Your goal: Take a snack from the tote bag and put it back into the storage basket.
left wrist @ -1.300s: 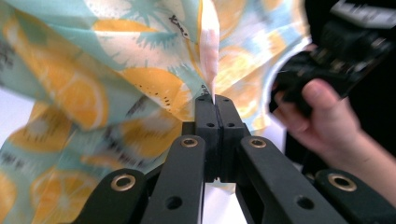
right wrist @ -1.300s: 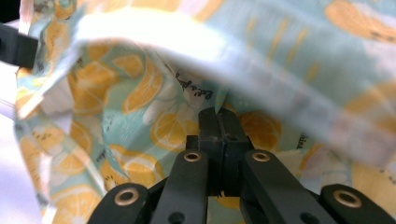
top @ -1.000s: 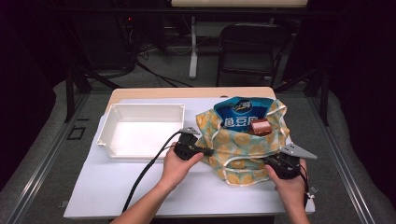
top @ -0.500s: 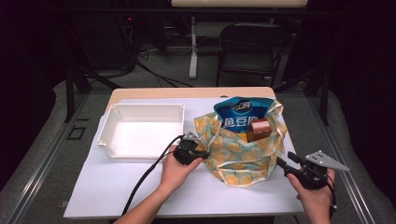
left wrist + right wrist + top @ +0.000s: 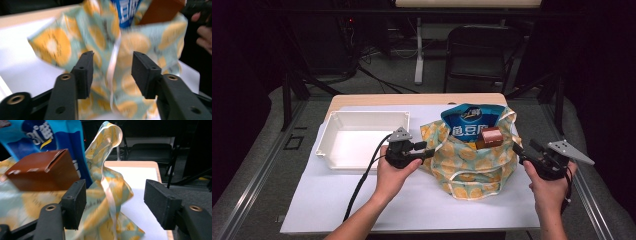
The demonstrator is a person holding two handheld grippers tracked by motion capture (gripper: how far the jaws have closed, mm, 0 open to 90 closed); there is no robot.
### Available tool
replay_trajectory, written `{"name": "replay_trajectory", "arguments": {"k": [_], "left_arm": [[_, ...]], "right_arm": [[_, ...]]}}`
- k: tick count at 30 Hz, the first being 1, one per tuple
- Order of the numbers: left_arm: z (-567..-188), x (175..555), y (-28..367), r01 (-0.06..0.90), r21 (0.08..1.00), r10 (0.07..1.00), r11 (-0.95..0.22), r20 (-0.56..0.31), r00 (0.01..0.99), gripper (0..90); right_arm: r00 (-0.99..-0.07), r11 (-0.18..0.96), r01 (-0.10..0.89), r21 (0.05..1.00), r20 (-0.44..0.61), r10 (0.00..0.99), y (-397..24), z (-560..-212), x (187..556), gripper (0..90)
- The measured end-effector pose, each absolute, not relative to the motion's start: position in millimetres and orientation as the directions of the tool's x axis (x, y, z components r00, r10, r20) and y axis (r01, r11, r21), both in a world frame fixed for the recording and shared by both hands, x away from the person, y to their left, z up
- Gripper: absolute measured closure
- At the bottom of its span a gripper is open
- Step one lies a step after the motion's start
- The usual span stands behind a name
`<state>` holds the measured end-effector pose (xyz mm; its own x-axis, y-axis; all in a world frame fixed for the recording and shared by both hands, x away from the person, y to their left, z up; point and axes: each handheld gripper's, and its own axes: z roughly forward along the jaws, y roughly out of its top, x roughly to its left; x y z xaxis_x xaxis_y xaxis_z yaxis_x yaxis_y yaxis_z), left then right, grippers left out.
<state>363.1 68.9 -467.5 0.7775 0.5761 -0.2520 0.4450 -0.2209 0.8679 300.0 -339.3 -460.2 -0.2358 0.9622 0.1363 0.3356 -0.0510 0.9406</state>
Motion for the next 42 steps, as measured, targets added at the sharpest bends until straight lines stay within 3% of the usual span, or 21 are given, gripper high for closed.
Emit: {"name": "replay_trajectory", "arguments": {"k": [6,11,13,16,17,18,20,21,31,34,42], "left_arm": [[-456,374,47,0.414,0.898,0.614,-0.151,-0.242,0.751,39.8],[-456,385,32,0.432,0.889,0.597,-0.152,-0.266,0.757,28.5],[-461,391,21,0.447,0.875,0.61,-0.188,-0.253,0.751,32.3],[-467,394,18,0.472,0.852,0.635,-0.225,-0.239,0.734,56.5],[-467,394,18,0.472,0.852,0.635,-0.225,-0.239,0.734,64.3],[-470,395,18,0.476,0.849,0.63,-0.228,-0.245,0.737,64.3],[-473,397,22,0.48,0.835,0.612,-0.269,-0.237,0.755,84.5],[-476,397,24,0.487,0.827,0.624,-0.281,-0.228,0.748,88.6],[-503,399,34,0.548,0.785,0.711,-0.29,-0.207,0.672,89.4],[-502,396,32,0.532,0.79,0.743,-0.306,-0.151,0.652,89.2],[-513,396,40,0.551,0.756,0.78,-0.355,-0.086,0.62,89.4]], "right_arm": [[-0.233,-0.089,0.354,0.931,0.18,0.956,-333,-463,331,33.6],[-0.31,-0.059,0.376,0.925,0.185,0.933,-324,-474,339,56.5],[-0.339,-0.05,0.37,0.928,0.185,0.922,-322,-479,337,68.7],[-0.351,-0.029,0.369,0.929,0.169,0.921,-319,-482,335,82.7],[-0.351,-0.029,0.369,0.929,0.169,0.921,-319,-482,335,82.7],[-0.355,-0.017,0.372,0.928,0.159,0.921,-318,-482,334,84.8],[-0.362,-0.016,0.379,0.925,0.165,0.918,-319,-483,334,86.4],[-0.353,-0.02,0.394,0.919,0.172,0.92,-319,-486,335,86.8],[-0.32,-0.005,0.491,0.871,0.185,0.929,-317,-507,342,87.0],[-0.313,0.006,0.539,0.842,0.194,0.93,-316,-522,346,87.0],[-0.345,-0.005,0.508,0.861,0.209,0.915,-314,-521,341,86.0]]}}
